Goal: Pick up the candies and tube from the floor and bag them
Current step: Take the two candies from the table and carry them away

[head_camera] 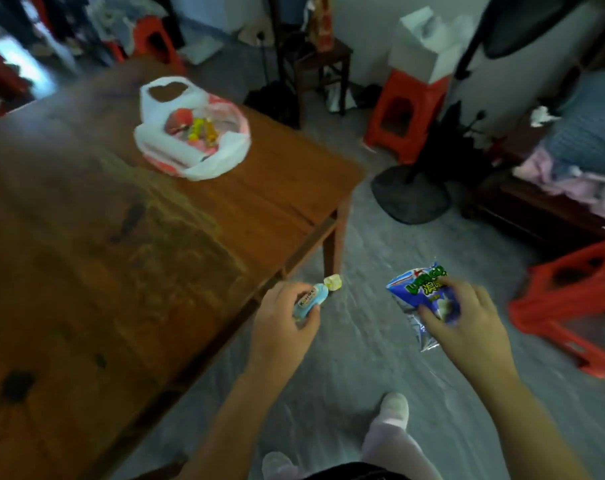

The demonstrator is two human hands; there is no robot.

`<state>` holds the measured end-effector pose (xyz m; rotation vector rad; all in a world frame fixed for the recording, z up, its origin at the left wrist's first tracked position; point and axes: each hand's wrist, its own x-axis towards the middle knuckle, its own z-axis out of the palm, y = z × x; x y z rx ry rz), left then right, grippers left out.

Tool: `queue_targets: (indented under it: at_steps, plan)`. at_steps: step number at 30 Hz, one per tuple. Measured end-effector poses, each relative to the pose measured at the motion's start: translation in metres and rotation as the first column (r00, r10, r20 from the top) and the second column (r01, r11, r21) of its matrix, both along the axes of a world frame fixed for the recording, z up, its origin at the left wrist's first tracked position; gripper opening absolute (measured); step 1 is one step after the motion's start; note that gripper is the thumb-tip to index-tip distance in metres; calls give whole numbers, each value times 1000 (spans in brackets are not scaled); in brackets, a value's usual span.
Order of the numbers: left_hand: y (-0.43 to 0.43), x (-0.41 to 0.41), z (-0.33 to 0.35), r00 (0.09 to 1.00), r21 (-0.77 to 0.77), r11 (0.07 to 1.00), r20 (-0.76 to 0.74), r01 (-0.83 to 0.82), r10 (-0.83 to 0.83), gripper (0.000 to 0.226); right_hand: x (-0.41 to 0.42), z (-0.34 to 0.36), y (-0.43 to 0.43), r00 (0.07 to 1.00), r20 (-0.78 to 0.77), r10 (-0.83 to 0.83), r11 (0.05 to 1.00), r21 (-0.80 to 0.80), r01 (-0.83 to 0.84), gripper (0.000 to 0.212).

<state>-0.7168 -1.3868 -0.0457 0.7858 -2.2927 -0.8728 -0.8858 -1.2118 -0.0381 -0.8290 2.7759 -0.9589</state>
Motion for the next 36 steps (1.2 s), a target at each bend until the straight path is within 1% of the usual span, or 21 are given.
queue_targets:
  at_steps: [3,6,9,12,16,18,22,26,29,33,36]
  plan:
    - [4,-20,-1,1000,-5,1000,-27,11,-11,28,-5,-4,5,1000,6,22,1000,-5,-22,49]
    - [26,-103,2,997,1,997,-26,76,-76,29,-71,-5,41,1000,9,-18,1000,-12,18,50]
    - [41,-174,6,994,-14,994,-30,105,-105,21,-133,-2,65,999,0,-46,999,-7,46,51]
    - [44,-226,9,994,-18,995,-43,102,-103,21,-184,3,72,997,-5,-81,996,-23,81,50]
    - [28,-275,7,995,8,995,-16,95,-95,25,-242,1,55,997,7,-73,997,-30,73,49]
    - [12,-301,2,998,5,999,-14,54,-54,27,-269,-2,35,999,12,-53,998,-34,53,49]
    - [-32,-358,-8,999,3,999,-4,-34,34,17,-330,-8,-20,1000,9,4,999,-43,-4,50]
    - [-97,-421,-18,997,29,997,-19,-68,68,19,-398,-4,-95,996,-30,83,996,-23,-83,51]
    - [-149,-463,-16,991,28,991,-12,-134,134,18,-443,9,-155,987,-37,154,988,-9,-154,50]
    - [-206,-501,-7,974,38,974,-30,-224,225,22,-485,17,-229,958,-49,284,959,9,-284,53]
    - [-232,-517,-4,955,78,953,-35,-291,295,23,-507,12,-272,941,-1,340,941,-2,-340,50]
